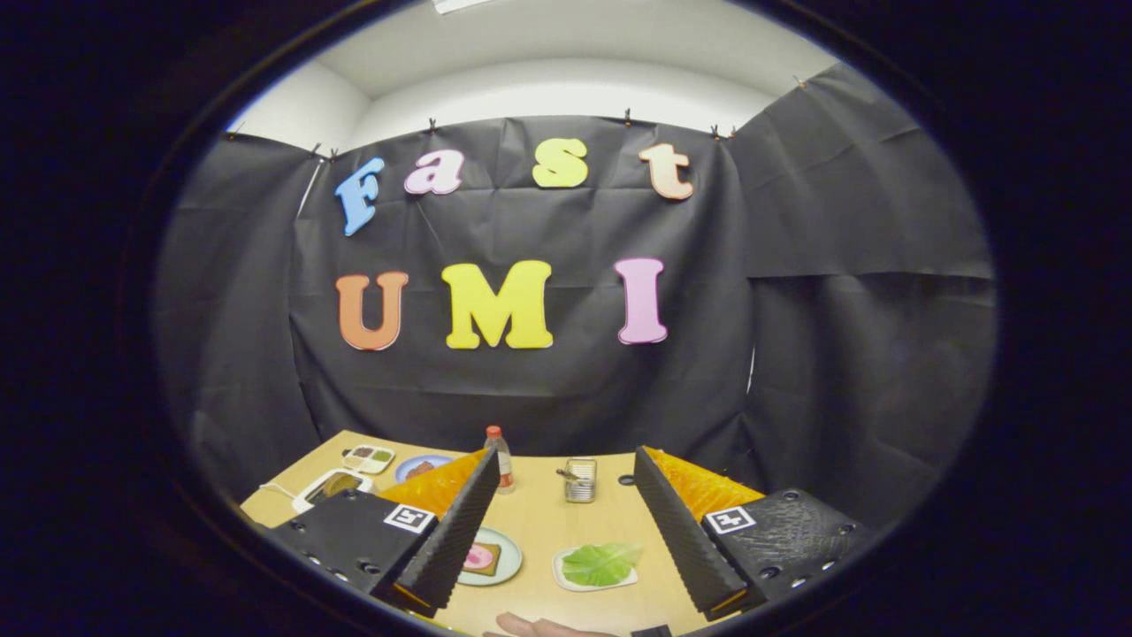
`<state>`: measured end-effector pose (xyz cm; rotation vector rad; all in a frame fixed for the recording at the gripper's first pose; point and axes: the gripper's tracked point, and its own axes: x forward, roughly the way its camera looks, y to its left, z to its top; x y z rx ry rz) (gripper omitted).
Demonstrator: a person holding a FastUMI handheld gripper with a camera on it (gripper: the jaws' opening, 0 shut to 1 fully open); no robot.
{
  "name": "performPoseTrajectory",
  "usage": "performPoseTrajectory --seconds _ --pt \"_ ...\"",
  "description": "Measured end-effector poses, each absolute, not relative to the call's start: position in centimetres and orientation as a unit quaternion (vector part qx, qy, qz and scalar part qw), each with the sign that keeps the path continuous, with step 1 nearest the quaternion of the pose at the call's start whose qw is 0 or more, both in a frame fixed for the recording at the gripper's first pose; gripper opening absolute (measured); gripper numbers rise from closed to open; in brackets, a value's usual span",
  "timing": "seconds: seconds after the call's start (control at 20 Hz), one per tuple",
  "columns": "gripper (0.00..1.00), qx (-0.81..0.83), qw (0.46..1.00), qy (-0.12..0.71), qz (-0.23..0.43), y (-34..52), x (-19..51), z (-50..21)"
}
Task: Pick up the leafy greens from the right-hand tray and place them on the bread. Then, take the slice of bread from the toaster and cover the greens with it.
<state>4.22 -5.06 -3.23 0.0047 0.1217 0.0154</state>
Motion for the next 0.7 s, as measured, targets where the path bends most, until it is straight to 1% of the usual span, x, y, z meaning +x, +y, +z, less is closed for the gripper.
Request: performPoseTrajectory --seconds 0.15,0.3,0.5,0.7 --pt "0.95 -0.009 0.995 0.096 0.007 -7.2 7.3 -7.8" --pt "0.95 -0.019 0.988 0.153 0.003 -9.8 10.6 -14.3" --pt "0.95 -0.005 0.966 0.258 0.014 -11.9 14.6 -24.5" --pt "0.95 -0.007 0.939 0.343 -0.002 -14.9 17.9 -33.3"
